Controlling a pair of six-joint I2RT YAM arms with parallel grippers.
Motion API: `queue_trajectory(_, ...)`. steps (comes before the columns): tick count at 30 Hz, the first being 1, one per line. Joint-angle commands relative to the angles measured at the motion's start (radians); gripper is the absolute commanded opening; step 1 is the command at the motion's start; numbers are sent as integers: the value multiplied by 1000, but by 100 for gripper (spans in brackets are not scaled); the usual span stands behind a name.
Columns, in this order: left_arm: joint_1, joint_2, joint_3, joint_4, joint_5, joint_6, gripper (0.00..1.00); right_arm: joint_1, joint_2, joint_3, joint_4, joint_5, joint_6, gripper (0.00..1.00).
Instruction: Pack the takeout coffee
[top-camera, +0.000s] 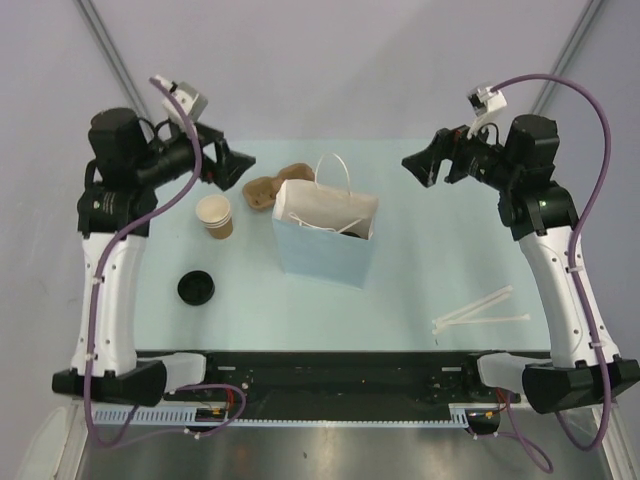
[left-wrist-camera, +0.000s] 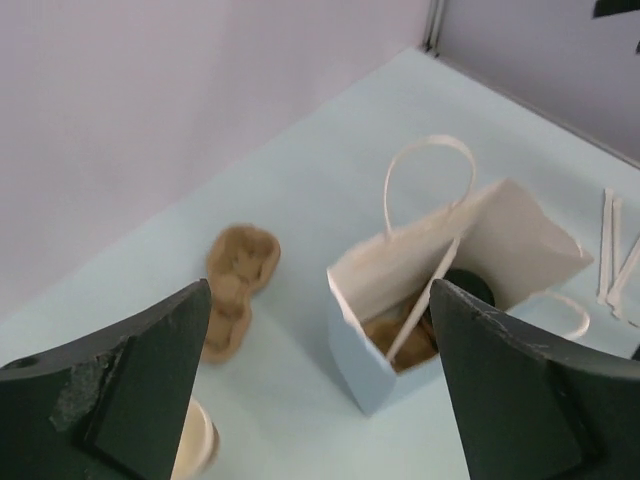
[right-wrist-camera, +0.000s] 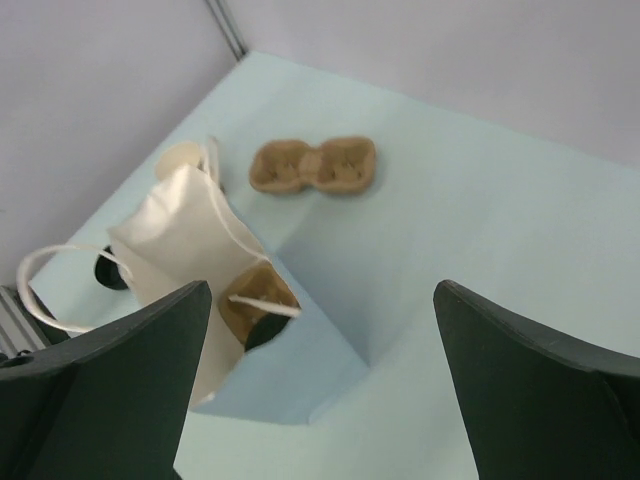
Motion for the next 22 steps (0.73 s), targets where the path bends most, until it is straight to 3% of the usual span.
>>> queue_trajectory(1,94,-131,-240,38,-13,-107,99,-78,-87,-117,-67,13,-19,100)
queue_trajectory(10,104,-230,-660,-103,-175,-43,99,-162,-237,-412,-220,121,-235,100)
queue_trajectory(17,104,-277,-805,-82,-297,-13,100,-173,-337,-550,-262,148,-257,100)
queue_trajectory(22,104,-257,-779,-76,-323,-27,99,-214,-331,-561,-228,143,-229,100)
